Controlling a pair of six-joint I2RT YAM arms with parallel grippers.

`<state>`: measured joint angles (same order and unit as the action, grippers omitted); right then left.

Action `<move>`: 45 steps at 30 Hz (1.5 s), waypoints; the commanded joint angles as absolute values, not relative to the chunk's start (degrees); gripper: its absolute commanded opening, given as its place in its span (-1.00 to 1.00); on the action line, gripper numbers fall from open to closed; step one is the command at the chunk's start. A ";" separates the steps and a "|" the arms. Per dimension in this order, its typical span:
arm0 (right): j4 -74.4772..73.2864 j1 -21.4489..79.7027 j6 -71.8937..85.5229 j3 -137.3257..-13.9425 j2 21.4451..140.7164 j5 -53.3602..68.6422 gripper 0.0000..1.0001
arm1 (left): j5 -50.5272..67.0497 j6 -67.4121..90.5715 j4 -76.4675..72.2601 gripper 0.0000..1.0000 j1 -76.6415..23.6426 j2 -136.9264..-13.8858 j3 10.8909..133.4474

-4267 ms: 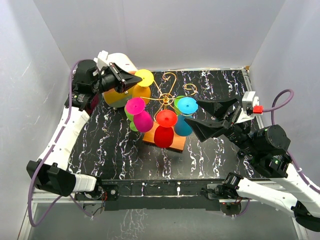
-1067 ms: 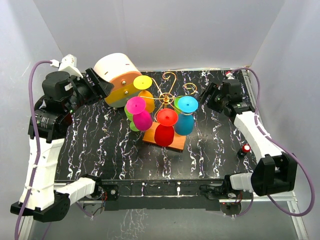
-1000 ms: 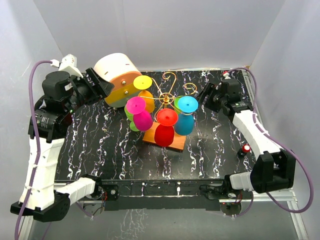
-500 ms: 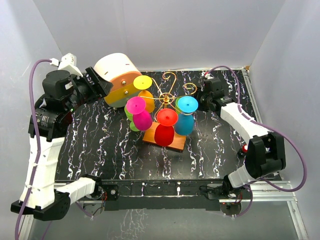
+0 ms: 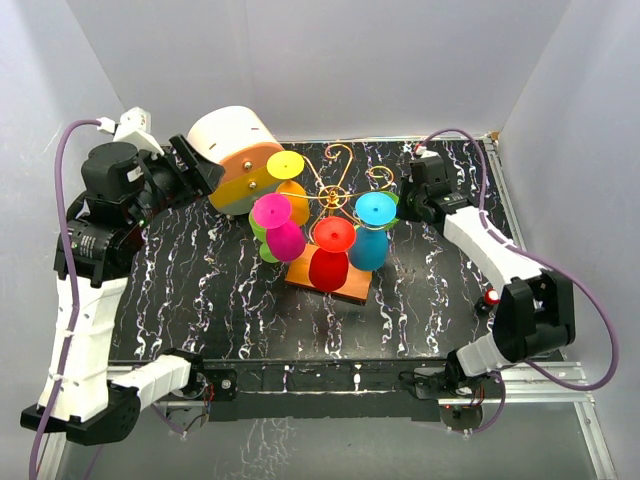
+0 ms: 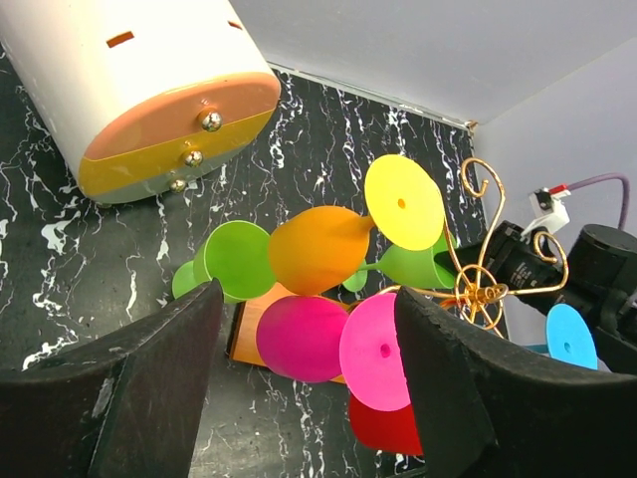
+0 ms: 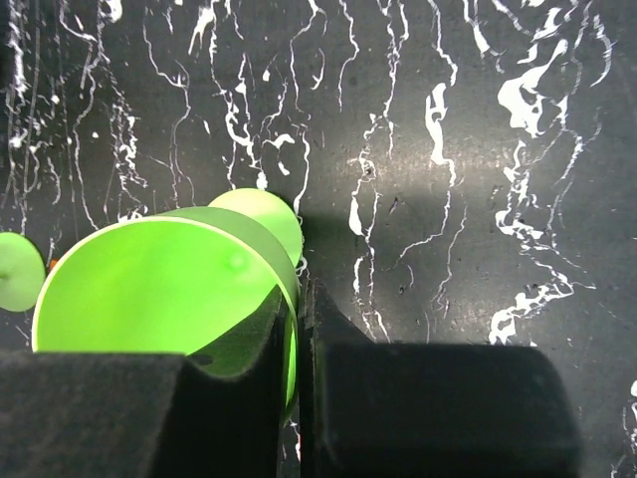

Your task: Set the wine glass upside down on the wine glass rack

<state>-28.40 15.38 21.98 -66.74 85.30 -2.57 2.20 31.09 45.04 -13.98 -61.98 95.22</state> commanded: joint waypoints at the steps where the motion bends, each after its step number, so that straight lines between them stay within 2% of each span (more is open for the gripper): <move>1: -23.15 15.66 22.68 -65.46 77.13 -6.44 -1.00 | 5.07 30.52 44.04 0.38 -13.73 -60.74 96.88; 6: -17.01 15.65 25.20 -61.88 66.16 -13.52 -1.00 | 15.08 30.44 39.86 0.44 -13.85 -62.19 96.81; 9: -14.14 15.60 26.29 -60.05 59.08 -18.35 -1.00 | 19.70 30.78 37.34 0.55 -13.86 -63.25 97.06; 18: -2.55 15.64 29.93 -56.82 40.52 -18.64 -1.00 | 20.97 32.73 36.76 0.97 -13.83 -65.36 98.35; 24: 2.21 15.62 32.31 -58.02 36.89 -13.09 -1.00 | 27.62 35.66 32.36 0.97 -13.86 -66.41 97.63; 29: 7.50 15.64 35.51 -57.87 36.21 -4.18 -1.00 | 44.14 45.13 14.07 0.84 -13.83 -67.02 91.88; 32: 9.76 15.64 36.30 -58.02 36.21 -0.59 -1.00 | 48.60 52.78 3.84 0.81 -14.38 -67.50 88.86; 37: 13.97 15.64 36.24 -56.98 36.32 4.31 -1.00 | 44.61 62.00 -8.95 0.78 -20.73 -67.75 83.45; 42: 14.15 15.64 33.93 -57.50 36.79 5.43 -1.00 | 35.21 62.15 -11.67 0.52 -34.80 -71.99 83.49; 45: 14.08 15.62 32.40 -57.66 36.16 5.06 -1.00 | 32.83 63.30 -14.65 0.49 -37.00 -73.68 84.47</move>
